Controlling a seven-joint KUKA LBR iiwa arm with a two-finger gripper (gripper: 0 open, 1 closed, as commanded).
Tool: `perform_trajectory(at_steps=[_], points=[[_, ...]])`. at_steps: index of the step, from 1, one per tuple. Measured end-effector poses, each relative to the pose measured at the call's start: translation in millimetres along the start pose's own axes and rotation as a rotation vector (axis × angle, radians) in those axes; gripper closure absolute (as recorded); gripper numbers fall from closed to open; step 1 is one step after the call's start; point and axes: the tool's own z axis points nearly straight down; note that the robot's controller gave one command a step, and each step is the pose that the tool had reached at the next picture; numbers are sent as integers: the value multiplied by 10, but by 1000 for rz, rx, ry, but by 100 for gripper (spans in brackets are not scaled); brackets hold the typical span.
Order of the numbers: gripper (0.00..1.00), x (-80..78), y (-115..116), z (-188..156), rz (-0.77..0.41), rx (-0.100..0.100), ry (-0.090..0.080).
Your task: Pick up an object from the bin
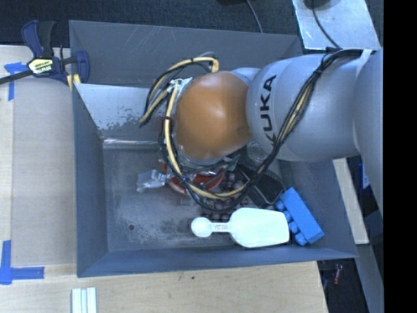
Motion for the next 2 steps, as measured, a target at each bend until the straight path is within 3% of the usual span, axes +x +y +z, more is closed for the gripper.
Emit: perform_trajectory(at_steps=[1, 2], points=[[0, 185, -72, 57, 89, -5, 4], [0, 271, -116, 112, 254, -3, 3]])
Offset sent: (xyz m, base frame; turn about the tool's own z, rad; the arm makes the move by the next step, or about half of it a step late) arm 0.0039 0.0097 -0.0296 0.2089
